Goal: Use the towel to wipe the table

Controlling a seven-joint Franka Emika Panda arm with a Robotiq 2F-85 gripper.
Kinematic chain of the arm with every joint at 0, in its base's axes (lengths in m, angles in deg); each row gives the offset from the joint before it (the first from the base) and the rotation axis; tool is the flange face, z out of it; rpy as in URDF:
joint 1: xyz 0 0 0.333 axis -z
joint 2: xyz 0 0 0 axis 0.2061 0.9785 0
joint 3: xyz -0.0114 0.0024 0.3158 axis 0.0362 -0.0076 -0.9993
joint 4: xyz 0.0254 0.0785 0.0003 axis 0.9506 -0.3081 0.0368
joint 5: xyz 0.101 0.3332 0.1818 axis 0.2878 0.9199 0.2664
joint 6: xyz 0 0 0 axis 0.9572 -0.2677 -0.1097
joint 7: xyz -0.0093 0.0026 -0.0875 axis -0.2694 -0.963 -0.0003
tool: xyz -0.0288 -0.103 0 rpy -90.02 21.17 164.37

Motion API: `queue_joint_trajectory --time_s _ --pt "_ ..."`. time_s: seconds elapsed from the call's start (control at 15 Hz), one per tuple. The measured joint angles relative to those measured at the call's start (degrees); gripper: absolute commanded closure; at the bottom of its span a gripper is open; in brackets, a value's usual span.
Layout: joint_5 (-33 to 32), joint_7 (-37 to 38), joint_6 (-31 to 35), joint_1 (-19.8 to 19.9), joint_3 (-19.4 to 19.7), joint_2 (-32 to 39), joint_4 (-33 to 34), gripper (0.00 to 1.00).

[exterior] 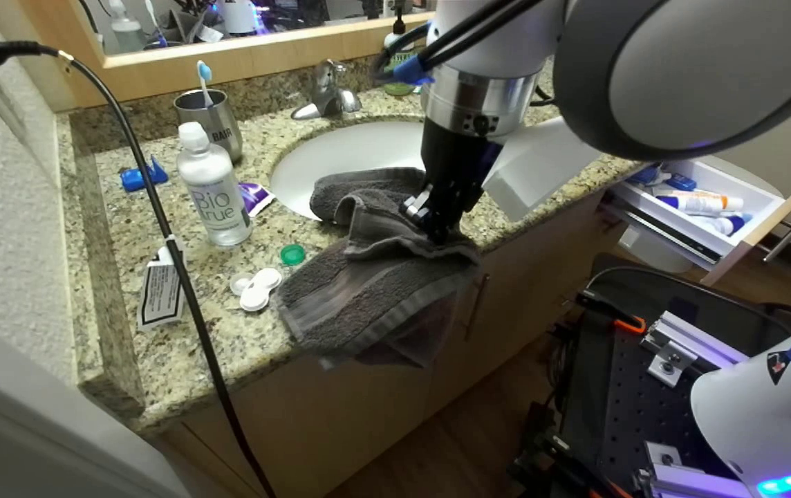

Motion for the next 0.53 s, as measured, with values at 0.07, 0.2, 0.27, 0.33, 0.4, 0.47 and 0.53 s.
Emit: queue_joint_trajectory --time_s 0.07,0.2,0.27,0.33,0.4,0.47,0.53 --pt "-2.4 0.4 -0.1 2.6 1.4 0.0 0.0 0.98" --pt "-7.3 1.0 -0.1 8.8 5.0 0.0 0.0 0.98" --pt "-9.7 1.4 -0.2 11.9 6.8 0.0 0.0 0.98" --pt "-12.1 1.8 -0.1 14.9 8.7 0.0 0.0 0.98" --pt "-14.1 2.0 -0.2 17.8 10.8 0.2 0.1 0.98" --pt "-16.0 2.0 -0.2 20.5 12.9 0.4 0.4 0.98" --pt "-17.7 2.0 -0.1 23.0 15.1 0.9 1.0 0.98"
